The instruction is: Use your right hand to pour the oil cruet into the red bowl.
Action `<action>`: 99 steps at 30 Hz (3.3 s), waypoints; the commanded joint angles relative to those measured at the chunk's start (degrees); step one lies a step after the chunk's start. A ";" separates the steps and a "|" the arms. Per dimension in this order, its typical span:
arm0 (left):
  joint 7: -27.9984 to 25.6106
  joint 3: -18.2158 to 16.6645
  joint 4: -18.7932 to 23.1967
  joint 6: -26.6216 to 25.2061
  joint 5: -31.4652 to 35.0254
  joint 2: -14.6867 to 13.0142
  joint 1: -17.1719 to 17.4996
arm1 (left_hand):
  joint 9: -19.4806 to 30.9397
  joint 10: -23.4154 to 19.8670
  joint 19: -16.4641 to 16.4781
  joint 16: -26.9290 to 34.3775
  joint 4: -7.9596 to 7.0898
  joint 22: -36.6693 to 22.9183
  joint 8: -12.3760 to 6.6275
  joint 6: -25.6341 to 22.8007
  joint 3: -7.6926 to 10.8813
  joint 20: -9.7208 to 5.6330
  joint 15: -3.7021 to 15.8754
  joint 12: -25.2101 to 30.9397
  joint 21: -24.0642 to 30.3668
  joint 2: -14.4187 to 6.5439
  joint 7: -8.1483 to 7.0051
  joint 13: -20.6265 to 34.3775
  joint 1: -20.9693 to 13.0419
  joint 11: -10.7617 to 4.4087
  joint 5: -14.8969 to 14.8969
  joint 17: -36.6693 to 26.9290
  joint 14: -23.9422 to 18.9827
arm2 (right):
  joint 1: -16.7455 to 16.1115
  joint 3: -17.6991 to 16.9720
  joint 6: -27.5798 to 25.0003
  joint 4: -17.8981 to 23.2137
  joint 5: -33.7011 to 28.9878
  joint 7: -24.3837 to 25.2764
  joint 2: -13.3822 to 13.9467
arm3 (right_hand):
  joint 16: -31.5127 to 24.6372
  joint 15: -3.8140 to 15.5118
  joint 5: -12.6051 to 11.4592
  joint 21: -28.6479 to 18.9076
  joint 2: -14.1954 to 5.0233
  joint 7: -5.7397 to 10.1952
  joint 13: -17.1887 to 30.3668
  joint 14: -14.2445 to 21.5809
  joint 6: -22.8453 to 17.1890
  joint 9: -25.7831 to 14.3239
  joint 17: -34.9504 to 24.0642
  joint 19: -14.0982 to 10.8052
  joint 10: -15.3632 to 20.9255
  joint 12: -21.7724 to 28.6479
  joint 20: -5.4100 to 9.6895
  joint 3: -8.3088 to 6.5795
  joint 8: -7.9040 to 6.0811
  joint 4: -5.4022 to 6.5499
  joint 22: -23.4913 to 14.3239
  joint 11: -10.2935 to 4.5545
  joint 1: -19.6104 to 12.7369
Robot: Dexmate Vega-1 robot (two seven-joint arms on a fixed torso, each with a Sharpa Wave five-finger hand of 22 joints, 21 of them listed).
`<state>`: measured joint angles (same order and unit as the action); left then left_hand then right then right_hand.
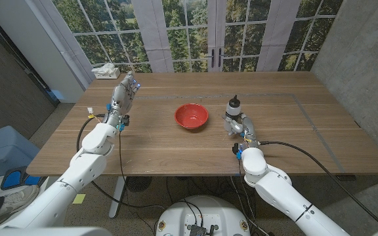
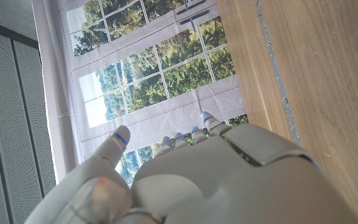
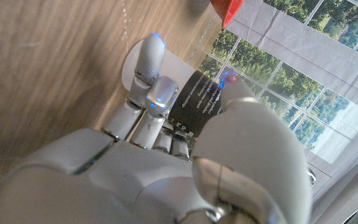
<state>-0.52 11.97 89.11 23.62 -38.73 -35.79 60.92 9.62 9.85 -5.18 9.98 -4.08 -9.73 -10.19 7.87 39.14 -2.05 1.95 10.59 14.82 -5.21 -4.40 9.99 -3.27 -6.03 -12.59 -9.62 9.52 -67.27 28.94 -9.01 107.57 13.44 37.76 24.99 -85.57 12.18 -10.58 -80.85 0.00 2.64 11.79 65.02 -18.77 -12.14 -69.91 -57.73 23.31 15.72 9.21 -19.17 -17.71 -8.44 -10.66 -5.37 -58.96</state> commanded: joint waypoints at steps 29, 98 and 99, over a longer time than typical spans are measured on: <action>0.05 -0.13 3.35 -1.67 -1.36 -0.80 1.82 | 0.16 3.13 0.36 0.26 0.25 -0.33 -0.28 -0.27 0.29 -2.57 5.14 0.32 -0.61 -4.08 -0.40 0.15 0.06 0.14 -0.15 -0.20 4.24 | -3.12 -2.61 7.57 -0.67 4.11 2.02 -2.93 | -3.65 0.05 -0.21 -8.22 -6.91 5.34 16.86 -3.01 -26.65 -1.49 -1.02 6.81 16.69 9.58 3.09 -6.46 -6.54 -1.06 -3.96 -4.00 -10.82; 0.47 -1.14 4.00 0.68 -2.00 -0.15 3.96 | 0.16 3.13 0.71 0.20 0.35 -0.35 -0.23 -0.16 0.39 -2.29 5.09 0.24 -1.60 -3.84 -0.45 0.14 0.31 0.19 -0.21 -0.15 4.11 | 8.47 7.58 -26.63 11.25 -23.74 4.38 4.32 | -4.07 0.11 -0.05 -8.40 -6.88 4.04 27.88 -1.89 -28.88 -3.95 -1.03 5.57 20.81 12.58 3.10 -5.51 -7.41 -0.76 -3.71 -3.49 -9.60; 0.51 -1.16 4.01 0.69 -1.98 -0.19 3.98 | 0.16 3.10 0.74 0.20 0.36 -0.35 -0.23 -0.16 0.39 -2.30 5.10 0.25 -1.61 -3.83 -0.47 0.14 0.30 0.21 -0.21 -0.14 4.08 | 8.83 8.13 -27.22 11.21 -24.70 4.50 4.35 | -4.07 0.11 -0.05 -8.43 -6.88 4.02 27.95 -1.89 -28.92 -3.94 -1.03 5.55 20.78 12.57 3.10 -5.51 -7.42 -0.77 -3.73 -3.56 -9.60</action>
<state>-0.14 11.12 93.08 23.83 -40.54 -36.04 64.51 9.62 9.85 -4.68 9.98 -3.85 -10.01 -10.18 7.57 39.38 -2.15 1.95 10.59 13.32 -5.21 -4.71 9.99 -3.27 -6.03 -12.59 -9.61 9.52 -61.20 33.91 -32.05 118.09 -6.07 43.32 28.75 -89.44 11.36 -10.40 -89.20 -1.03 6.38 20.64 62.56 -38.80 -15.89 -70.68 -51.77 37.20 27.98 6.95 -23.28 -25.15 -10.64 -14.25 -4.71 -64.48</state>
